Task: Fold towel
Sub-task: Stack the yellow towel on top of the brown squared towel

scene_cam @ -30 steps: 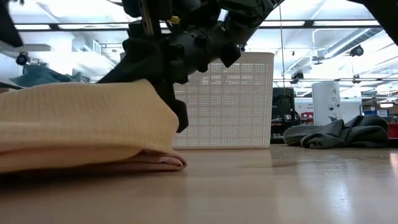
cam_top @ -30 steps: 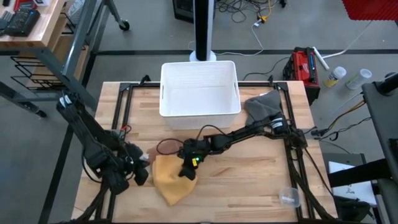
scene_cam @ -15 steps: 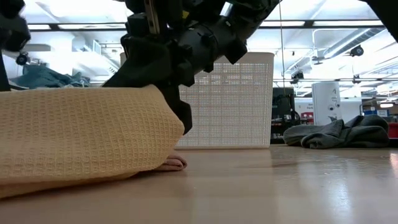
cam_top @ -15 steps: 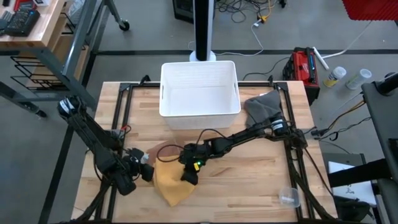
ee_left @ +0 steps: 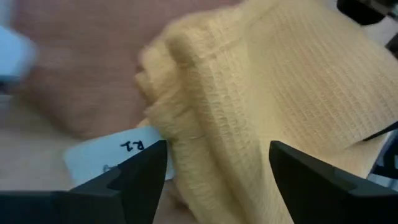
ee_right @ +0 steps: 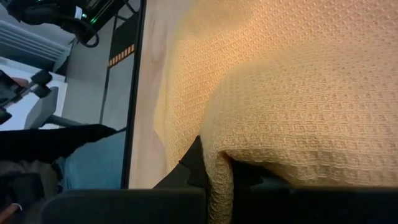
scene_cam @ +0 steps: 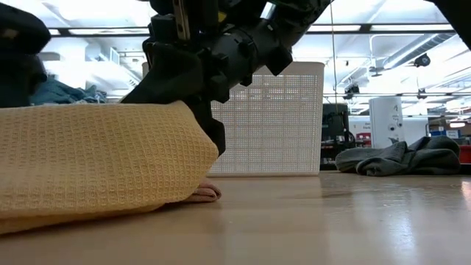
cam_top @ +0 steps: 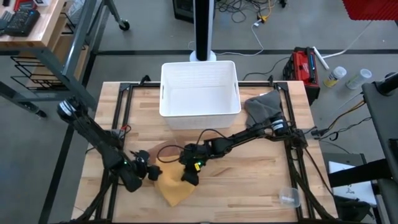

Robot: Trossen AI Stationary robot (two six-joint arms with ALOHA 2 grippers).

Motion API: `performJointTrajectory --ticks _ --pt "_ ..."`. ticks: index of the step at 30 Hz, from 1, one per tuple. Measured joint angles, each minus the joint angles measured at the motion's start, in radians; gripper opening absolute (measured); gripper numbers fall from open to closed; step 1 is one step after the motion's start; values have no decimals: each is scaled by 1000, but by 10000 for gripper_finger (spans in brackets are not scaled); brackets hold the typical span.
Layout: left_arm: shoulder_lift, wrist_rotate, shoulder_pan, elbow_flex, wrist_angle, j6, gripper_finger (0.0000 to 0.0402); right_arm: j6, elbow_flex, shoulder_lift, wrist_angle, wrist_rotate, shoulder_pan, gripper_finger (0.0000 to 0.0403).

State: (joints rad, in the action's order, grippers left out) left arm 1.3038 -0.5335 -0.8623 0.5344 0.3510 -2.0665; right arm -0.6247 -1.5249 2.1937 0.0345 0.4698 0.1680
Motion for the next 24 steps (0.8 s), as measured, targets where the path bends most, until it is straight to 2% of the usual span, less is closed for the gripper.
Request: performJointTrajectory --ticks 5,8,11,15,16,20,24 --pt "44 0 34 -39 -163 79 263 7 0 0 0 0 0 8" --pt "46 -4 41 -48 -172 125 236 8 0 0 -1 0 0 8" --pt "40 -38 42 -35 -170 222 167 9 0 0 -2 0 0 8" --pt "26 -90 45 -5 -162 299 30 8 0 0 -4 0 0 8" --pt "15 -104 46 -2 -152 312 18 8 -2 0 -6 0 0 8" --pt "-17 -180 47 26 -146 424 21 7 -18 0 -10 0 0 8" --pt "-41 -229 48 66 -128 544 7 8 -42 0 -26 1 0 8"
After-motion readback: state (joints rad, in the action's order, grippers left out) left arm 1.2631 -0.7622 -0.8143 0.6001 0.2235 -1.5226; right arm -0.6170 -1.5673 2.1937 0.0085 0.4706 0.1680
